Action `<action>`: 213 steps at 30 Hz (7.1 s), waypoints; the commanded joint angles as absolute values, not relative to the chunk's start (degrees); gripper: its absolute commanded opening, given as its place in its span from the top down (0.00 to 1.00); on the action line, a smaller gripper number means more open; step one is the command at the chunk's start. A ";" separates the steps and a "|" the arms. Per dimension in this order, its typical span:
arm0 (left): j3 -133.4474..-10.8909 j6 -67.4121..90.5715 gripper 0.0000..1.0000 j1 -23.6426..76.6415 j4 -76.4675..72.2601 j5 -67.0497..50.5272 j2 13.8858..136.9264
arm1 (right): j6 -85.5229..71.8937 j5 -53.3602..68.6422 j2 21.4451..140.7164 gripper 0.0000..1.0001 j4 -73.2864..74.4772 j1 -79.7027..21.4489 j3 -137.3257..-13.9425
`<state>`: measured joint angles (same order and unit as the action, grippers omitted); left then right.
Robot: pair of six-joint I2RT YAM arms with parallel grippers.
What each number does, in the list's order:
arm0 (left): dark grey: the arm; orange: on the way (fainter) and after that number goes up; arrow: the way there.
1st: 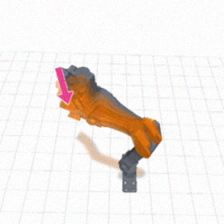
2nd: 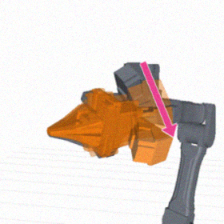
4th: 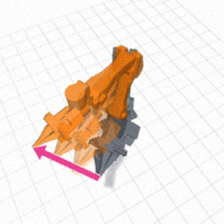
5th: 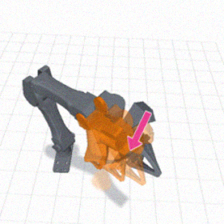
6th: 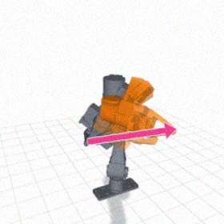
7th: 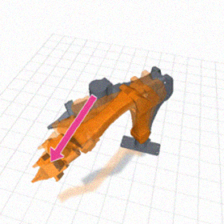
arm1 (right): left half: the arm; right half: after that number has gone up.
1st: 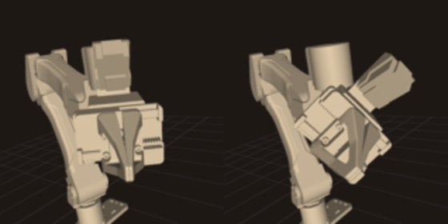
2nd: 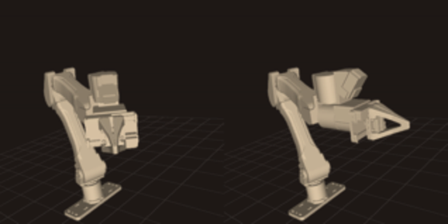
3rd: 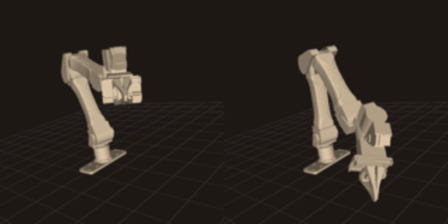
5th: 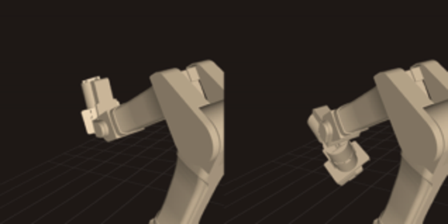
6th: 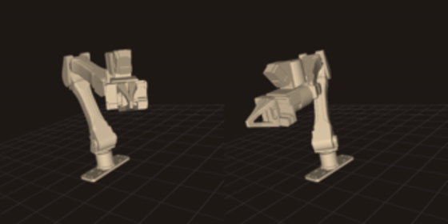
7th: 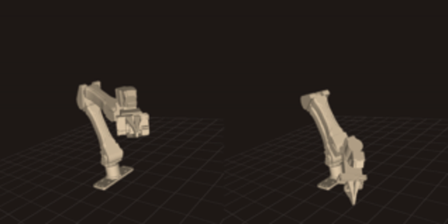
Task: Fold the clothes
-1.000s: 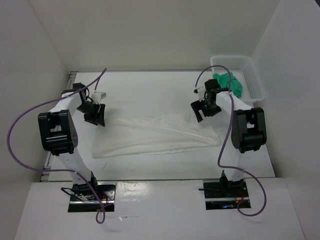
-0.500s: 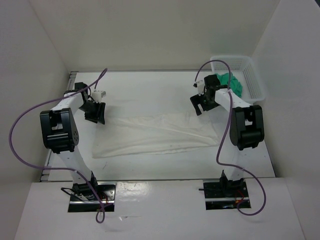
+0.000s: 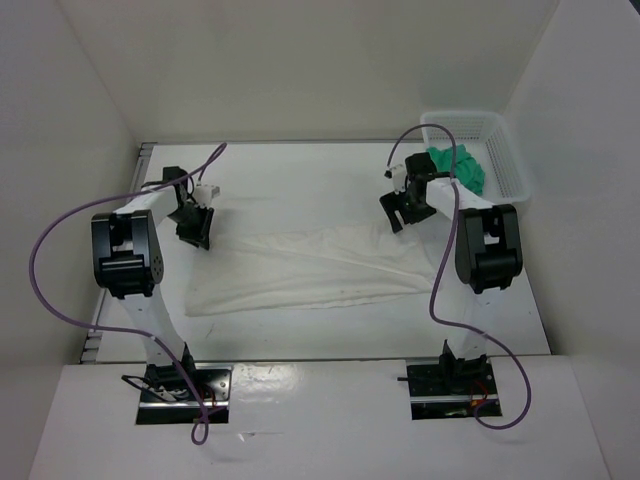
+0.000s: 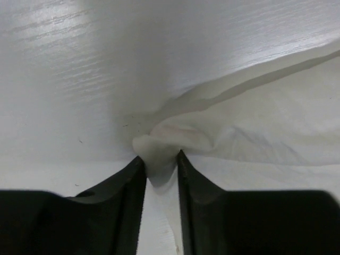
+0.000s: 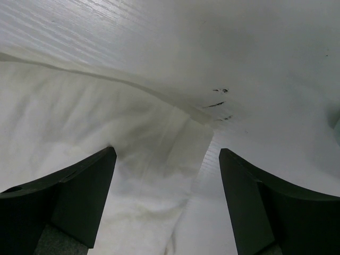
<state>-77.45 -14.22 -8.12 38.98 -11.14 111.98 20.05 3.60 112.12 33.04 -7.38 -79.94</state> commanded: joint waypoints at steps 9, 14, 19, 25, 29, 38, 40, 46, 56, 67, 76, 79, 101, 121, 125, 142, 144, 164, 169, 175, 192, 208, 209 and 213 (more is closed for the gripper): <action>-76.21 -13.36 1.00 -7.29 37.36 -8.61 113.30 | 20.74 3.08 115.05 0.71 28.65 -7.21 -80.68; -74.97 -13.36 1.00 -7.29 36.74 -6.86 111.53 | 20.74 1.50 115.05 0.88 27.95 -5.89 -80.68; -74.97 -13.89 1.00 -8.69 36.74 -6.86 110.92 | 20.22 1.49 115.05 0.90 27.42 -4.13 -83.49; -76.11 -13.89 1.00 -10.02 36.74 -6.86 110.92 | 18.11 0.26 115.05 0.90 26.10 -2.90 -85.77; -77.43 -13.89 1.00 -10.02 37.27 -6.86 110.92 | 17.05 1.67 115.66 0.89 26.63 -2.90 -87.88; -82.61 -12.22 0.74 -10.02 37.88 -8.44 110.39 | 16.44 2.72 112.07 0.53 26.63 -2.90 -88.95; -84.37 -11.69 0.73 -10.02 37.88 -8.44 111.00 | 15.82 2.72 112.06 0.48 27.15 -2.90 -89.47; -86.84 -11.69 0.54 -10.02 39.02 -8.96 110.75 | 14.24 6.06 107.33 0.41 30.05 -2.90 -90.62; -80.34 -5.90 0.02 -11.60 44.30 -17.23 85.01 | 9.67 11.61 82.29 0.01 37.61 -3.52 -84.13; -65.49 -5.63 0.00 -14.76 43.51 -12.30 61.45 | 8.53 8.35 63.72 0.01 28.73 -2.03 -66.44; -54.94 -8.17 0.00 -22.67 37.01 -22.31 47.64 | 8.00 5.10 67.14 0.01 28.21 -1.41 -65.13; -54.32 -8.17 0.00 -23.29 35.25 -21.72 45.98 | 8.00 3.87 67.15 0.01 27.69 -1.41 -65.13; -52.47 -7.03 0.00 -23.82 33.49 -22.15 42.80 | 7.47 0.88 71.02 0.01 27.69 -1.41 -64.60; -52.47 -7.56 0.00 -23.82 34.01 -22.24 43.42 | 7.47 -0.09 74.54 0.01 28.39 -1.41 -65.65; -52.47 -7.56 0.00 -23.82 34.01 -22.24 43.42 | 6.86 -1.92 72.43 0.01 27.87 -1.41 -65.65; -52.47 -7.03 0.00 -23.82 34.01 -21.27 45.62 | 5.09 -5.27 68.63 0.01 25.49 -0.79 -64.51; -52.47 -7.03 0.00 -23.82 34.01 -21.27 45.62 | 5.10 -5.27 69.17 0.01 25.49 -0.79 -64.51; -51.94 -7.03 0.00 -23.82 34.01 -21.27 45.62 | 5.63 -3.52 76.11 0.01 27.86 -0.79 -65.04; -51.94 -7.03 0.00 -23.82 34.01 -21.27 45.62 | 5.63 -3.52 76.64 0.01 28.39 -0.79 -65.04; -51.94 -6.51 0.00 -23.82 34.01 -21.27 45.62 | 6.15 -2.99 76.64 0.01 28.39 -0.79 -65.57; -51.94 -5.45 0.00 -23.82 33.49 -19.25 45.62 | 6.15 -2.46 78.83 0.01 29.44 -0.79 -66.09; -51.42 -4.39 0.00 -23.82 33.49 -18.19 43.24 | 6.15 -2.46 79.37 0.01 29.44 -0.79 -66.09; -51.42 -4.39 0.00 -23.82 33.49 -18.19 43.24 | 6.15 -2.46 79.37 0.01 29.44 -0.79 -66.09; -51.42 -4.39 0.00 -23.82 32.96 -18.19 43.24 | 6.15 -2.46 79.37 0.01 29.44 -0.79 -66.09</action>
<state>-51.94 -5.58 -23.49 35.07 -18.09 43.99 5.82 -2.59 79.22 29.43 -1.10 -64.23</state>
